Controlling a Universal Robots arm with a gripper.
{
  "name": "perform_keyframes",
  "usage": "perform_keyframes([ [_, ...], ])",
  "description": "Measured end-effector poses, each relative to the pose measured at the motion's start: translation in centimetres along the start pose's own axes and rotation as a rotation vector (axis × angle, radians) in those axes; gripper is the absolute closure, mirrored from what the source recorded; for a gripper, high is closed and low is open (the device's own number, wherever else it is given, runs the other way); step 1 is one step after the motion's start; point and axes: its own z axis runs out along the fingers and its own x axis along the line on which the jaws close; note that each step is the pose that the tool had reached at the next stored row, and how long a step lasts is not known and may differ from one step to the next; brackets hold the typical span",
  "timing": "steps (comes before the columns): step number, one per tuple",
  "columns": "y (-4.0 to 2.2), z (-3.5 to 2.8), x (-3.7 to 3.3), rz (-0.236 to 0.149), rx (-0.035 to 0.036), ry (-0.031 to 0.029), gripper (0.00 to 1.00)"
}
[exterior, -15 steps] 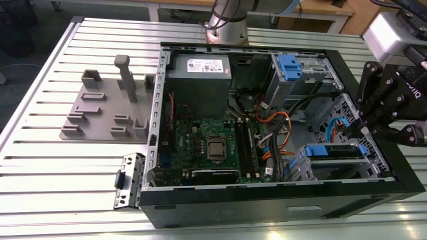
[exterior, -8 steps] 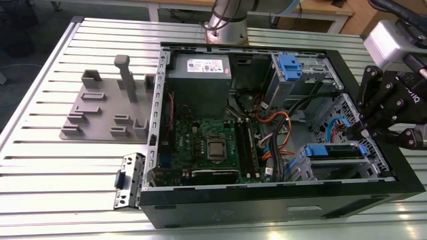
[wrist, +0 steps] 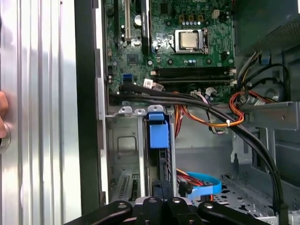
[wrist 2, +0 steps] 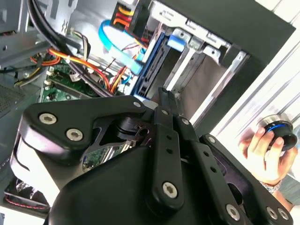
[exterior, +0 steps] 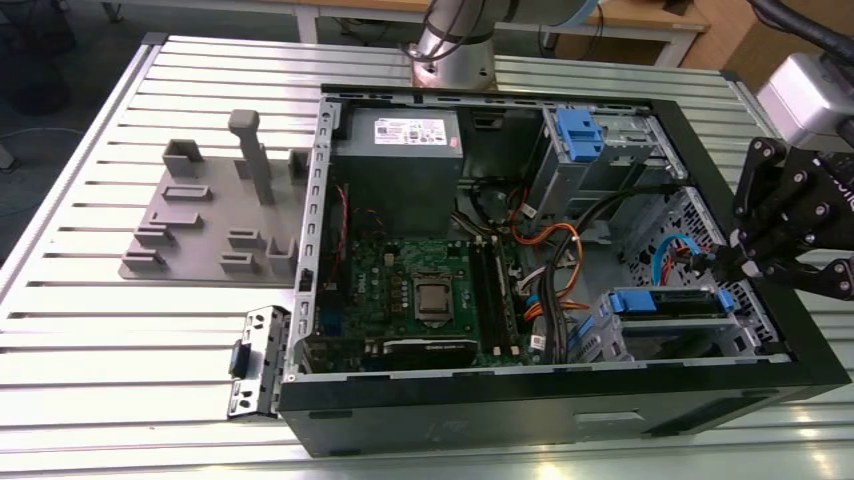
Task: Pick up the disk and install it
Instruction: 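Insert the disk into the insertion slot, then insert the first disk wire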
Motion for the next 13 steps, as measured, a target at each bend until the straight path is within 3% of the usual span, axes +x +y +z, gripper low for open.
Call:
perform_keyframes([
  [3,-0.47,0.04,-0.07,0.0,-0.0002,-0.0002,0.9],
  [13,-0.53,0.04,-0.06,0.0,-0.0002,0.0,0.9],
])
